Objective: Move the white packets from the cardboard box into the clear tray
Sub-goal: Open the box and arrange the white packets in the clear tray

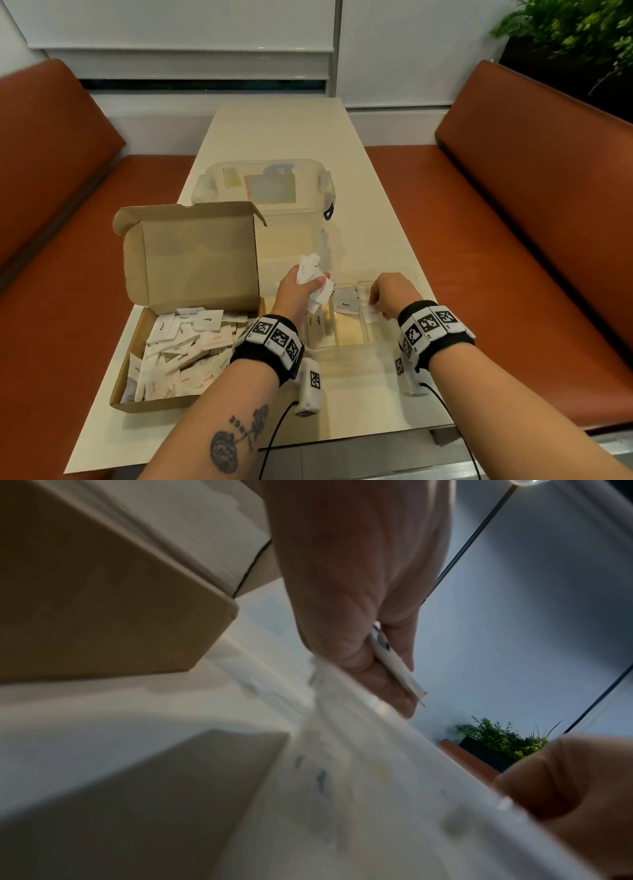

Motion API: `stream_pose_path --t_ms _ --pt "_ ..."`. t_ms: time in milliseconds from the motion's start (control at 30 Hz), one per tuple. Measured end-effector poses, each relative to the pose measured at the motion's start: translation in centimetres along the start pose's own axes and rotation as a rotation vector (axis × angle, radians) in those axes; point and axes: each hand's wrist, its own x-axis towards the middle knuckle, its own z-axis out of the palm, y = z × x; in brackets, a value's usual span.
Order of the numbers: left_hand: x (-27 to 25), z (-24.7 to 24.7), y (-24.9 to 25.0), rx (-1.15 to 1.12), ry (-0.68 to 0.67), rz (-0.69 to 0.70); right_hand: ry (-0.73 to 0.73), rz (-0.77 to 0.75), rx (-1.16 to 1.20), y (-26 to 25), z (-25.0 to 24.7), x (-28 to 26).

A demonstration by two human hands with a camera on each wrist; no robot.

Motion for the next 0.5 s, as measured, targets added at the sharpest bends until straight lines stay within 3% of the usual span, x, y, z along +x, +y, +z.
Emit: stream_pose_path --t_ms 500 --pt "-0.5 0.2 0.4 0.015 -0.010 -0.011 0.073 -0.064 -0.139 0.3 1.3 0.2"
